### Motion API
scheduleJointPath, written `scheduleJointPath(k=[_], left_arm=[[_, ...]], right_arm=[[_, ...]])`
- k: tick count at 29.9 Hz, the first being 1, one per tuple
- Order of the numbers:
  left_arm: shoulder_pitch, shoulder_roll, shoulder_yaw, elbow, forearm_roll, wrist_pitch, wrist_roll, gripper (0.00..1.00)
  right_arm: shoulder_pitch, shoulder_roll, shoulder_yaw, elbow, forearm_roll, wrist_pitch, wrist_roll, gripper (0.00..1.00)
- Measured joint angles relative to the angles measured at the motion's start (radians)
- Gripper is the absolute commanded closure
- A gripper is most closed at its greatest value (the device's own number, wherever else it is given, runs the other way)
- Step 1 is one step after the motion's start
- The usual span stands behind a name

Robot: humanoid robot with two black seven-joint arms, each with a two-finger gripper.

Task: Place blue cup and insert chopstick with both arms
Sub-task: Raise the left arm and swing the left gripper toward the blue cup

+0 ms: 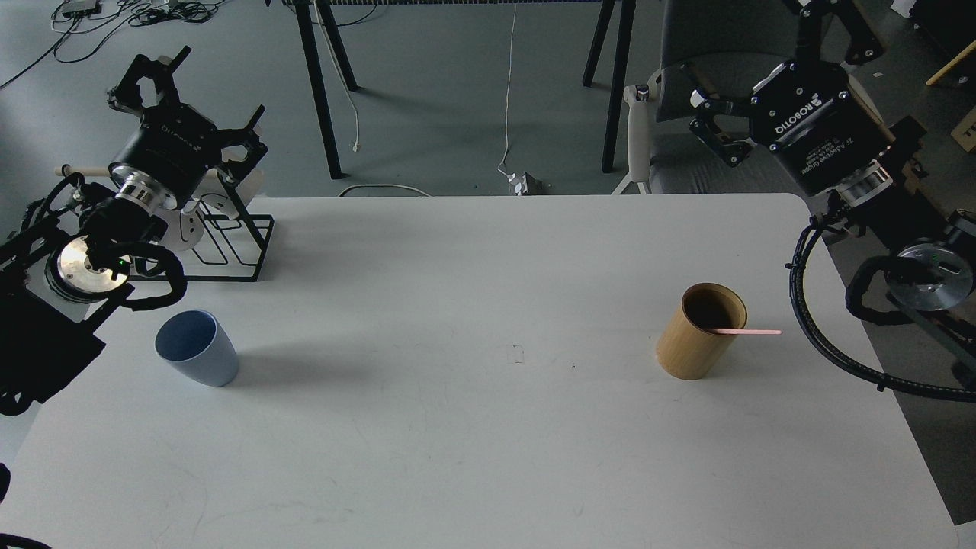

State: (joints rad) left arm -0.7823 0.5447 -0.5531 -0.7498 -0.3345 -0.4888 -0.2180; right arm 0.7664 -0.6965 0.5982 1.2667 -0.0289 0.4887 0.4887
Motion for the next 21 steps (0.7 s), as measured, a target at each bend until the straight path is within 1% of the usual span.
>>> scheduleJointPath(k=[6,10,16,21], left_arm=[[-0.003,-0.002,0.004,0.0,0.0,0.0,0.004,0.0],[-0.004,-0.017,0.009,-0.006,0.0,0.0,-0.004,0.0],[-0.008,-0.007,0.012,-0.09,0.035,0.0,-0.005,0.0],[-0.074,0.023,0.011,-0.101,0.115,0.0,-0.01,0.0]], right_arm=[[-0.001,0.0,0.0,-0.002,0.0,0.0,0.0,0.01],[-0.001,0.0,0.0,-0.005,0.001,0.0,0.0,0.01],[-0.002,0.001,0.0,-0.006,0.001,0.0,0.0,0.01],[-0.01,0.0,0.003,-0.004,0.001,0.0,0.0,0.01]])
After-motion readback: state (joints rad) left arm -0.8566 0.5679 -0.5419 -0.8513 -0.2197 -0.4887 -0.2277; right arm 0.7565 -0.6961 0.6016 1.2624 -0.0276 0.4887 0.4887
